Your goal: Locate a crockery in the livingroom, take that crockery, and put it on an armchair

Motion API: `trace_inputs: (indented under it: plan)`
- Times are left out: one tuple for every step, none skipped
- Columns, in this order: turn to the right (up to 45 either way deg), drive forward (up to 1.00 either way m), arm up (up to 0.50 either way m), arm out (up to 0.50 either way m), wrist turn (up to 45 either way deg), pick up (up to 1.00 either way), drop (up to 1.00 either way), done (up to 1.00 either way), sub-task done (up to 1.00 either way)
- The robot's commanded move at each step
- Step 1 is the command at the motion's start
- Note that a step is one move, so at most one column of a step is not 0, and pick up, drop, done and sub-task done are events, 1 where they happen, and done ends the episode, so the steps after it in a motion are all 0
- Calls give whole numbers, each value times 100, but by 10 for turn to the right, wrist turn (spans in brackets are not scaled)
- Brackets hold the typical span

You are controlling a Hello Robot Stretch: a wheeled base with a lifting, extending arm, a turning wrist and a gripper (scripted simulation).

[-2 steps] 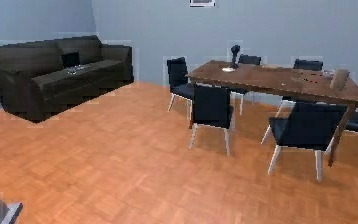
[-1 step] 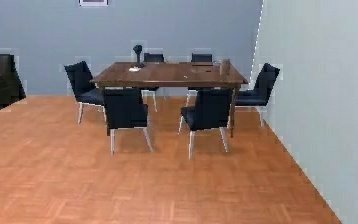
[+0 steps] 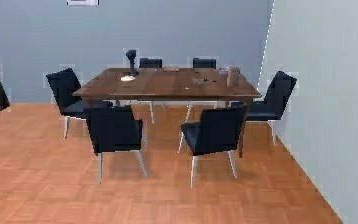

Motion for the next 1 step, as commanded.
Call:
trace_inputs:
  plan:
    - [330,0,0,0,0,0,0,0,0]
